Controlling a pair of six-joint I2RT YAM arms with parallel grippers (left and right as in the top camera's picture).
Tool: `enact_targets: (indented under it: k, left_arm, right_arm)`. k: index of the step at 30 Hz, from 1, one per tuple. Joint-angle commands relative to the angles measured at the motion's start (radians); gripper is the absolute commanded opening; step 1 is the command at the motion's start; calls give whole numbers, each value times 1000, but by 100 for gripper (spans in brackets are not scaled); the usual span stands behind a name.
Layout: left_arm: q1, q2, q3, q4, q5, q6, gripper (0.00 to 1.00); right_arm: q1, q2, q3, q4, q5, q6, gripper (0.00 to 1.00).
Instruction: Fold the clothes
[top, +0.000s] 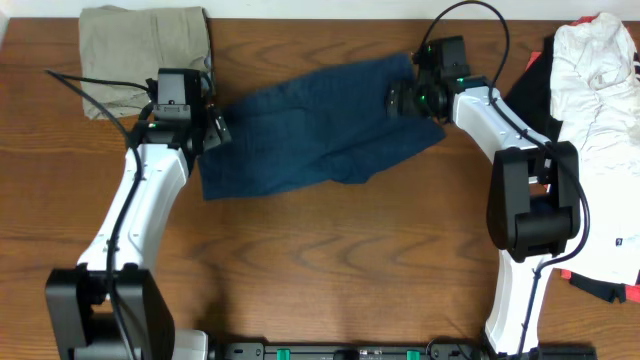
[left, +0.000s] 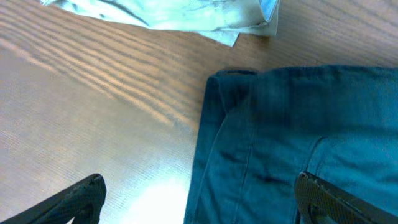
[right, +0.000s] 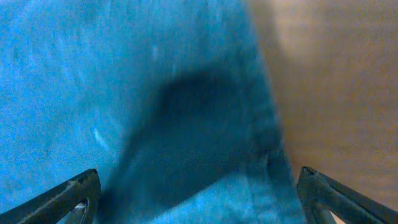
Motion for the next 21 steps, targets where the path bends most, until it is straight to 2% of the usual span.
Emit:
enact_targets:
  k: [1,5,14,21]
  left_arm:
    - [2,2,6,-41,-8,-5,98]
    - [2,5,6,-64,-8,22,98]
    - [2,4,6,-55,-8,82,98]
    - [2,4,6,-53,-8,81,98]
  right_arm:
    - [38,-16,16,-46,92,-60,99]
    - [53,-23,17,-54,205,-60,99]
    - [94,-106,58,-62,162,-227,99]
    - [201,-53,57,-154,161,-239,99]
